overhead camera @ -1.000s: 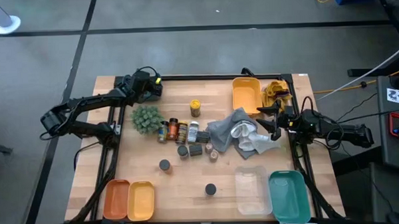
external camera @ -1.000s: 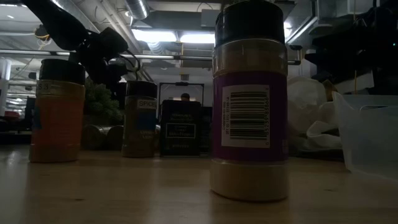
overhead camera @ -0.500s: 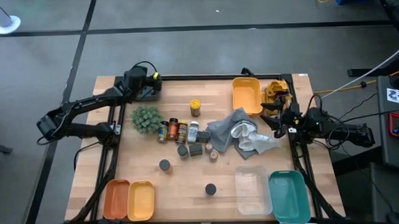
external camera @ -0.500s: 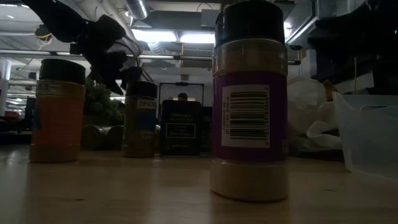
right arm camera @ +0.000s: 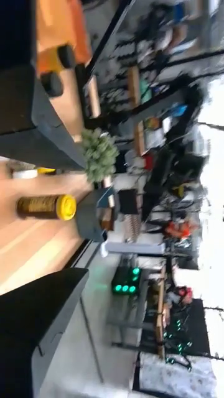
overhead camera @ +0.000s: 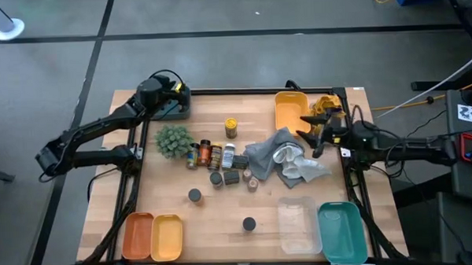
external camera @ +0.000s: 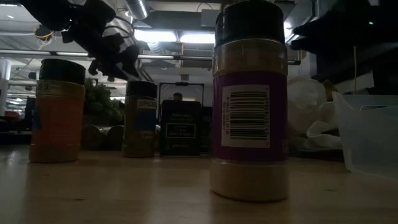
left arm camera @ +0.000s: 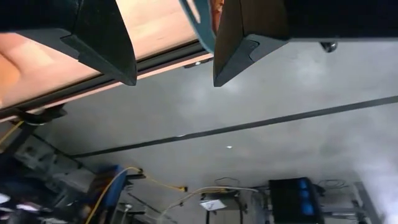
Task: Sort spices by type
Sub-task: Put the yellow seasoning bottle into the top yellow bin
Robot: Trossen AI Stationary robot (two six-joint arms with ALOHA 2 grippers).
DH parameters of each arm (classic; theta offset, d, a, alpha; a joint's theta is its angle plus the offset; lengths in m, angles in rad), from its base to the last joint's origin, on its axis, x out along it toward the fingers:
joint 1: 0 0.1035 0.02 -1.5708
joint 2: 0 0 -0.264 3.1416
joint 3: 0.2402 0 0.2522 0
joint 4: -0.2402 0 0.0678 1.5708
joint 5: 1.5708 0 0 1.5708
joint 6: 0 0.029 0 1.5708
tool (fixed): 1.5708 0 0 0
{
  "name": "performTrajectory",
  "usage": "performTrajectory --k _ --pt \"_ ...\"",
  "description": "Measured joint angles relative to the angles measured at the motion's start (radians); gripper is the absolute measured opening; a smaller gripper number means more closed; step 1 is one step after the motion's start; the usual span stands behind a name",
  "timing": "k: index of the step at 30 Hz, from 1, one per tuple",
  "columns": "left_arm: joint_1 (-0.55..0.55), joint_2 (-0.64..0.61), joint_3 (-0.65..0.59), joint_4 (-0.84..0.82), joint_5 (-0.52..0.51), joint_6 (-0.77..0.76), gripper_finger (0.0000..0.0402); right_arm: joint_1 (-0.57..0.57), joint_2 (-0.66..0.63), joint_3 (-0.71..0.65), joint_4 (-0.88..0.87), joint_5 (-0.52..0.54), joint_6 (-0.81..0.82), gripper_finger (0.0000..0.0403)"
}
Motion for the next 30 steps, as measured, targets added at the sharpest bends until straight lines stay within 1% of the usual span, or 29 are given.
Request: performTrajectory --k 4,8,11,17,23,30 --pt "-0.024 -0.004 0.0 0.0 0.002 0.0 0.0196 0.0 0.166 0.092 0.0 0.016 -0.029 0.0269" --pt "-0.049 -0.004 0.0 0.0 0.002 0.0 0.0196 -0.001 0.341 0.189 -0.002 0.055 -0.03 0.0269" --pt "-0.075 -0.004 0.0 0.002 0.003 0.0 0.0196 -0.001 0.468 0.259 0.0 0.062 -0.03 0.0269" --pt "-0.155 -0.004 0.0 0.004 0.054 0.039 0.0196 -0.001 0.702 0.363 -0.001 0.062 -0.03 0.0269" --pt "-0.247 -0.004 0.0 0.004 0.055 0.081 0.0196 -0.002 0.887 0.443 -0.002 0.062 -0.026 0.0269" --pt "-0.354 -0.003 0.0 0.005 0.055 0.087 0.0196 -0.002 1.047 0.532 0.001 0.063 -0.026 0.0269"
